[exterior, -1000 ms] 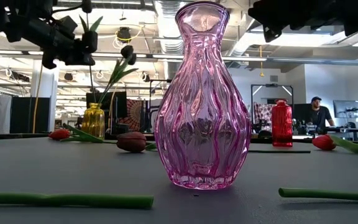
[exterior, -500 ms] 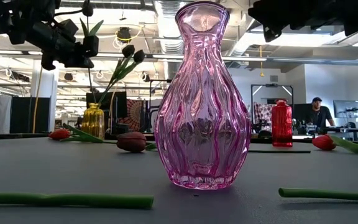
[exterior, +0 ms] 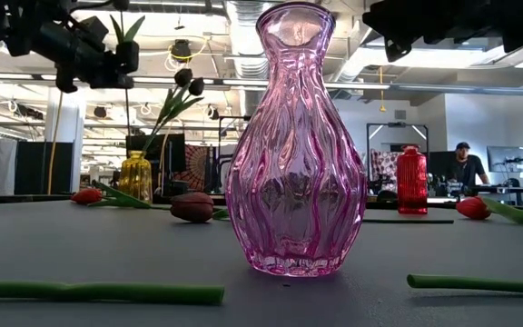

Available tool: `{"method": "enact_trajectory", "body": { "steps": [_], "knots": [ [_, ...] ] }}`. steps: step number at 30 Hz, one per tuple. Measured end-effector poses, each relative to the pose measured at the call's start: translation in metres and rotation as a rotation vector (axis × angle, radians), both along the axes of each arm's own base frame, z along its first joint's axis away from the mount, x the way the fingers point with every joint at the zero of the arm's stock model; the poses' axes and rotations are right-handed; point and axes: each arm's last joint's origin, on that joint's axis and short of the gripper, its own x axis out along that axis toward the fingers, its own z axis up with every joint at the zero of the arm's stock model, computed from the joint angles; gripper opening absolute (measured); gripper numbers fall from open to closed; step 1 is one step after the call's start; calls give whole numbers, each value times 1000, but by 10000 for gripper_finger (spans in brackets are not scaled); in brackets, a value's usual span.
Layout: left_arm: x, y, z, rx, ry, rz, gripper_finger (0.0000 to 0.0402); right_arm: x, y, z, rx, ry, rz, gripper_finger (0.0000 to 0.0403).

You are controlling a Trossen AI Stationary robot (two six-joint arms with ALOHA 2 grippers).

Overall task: Sort flowers into vase by color
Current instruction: Put the black flower into the yellow vase

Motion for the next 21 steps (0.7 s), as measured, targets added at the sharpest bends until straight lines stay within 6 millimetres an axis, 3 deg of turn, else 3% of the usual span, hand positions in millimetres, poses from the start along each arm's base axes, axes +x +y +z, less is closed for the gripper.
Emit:
{"method": "enact_trajectory", "body": {
  "steps": [7,21],
  "knots": [
    [3,0,-2,-32,-39,-65,0,0,0,0,-3,-1,0,108],
    [15,11,-17,-103,38,-26,0,0,0,1,5,-14,0,108]
  ]
}}
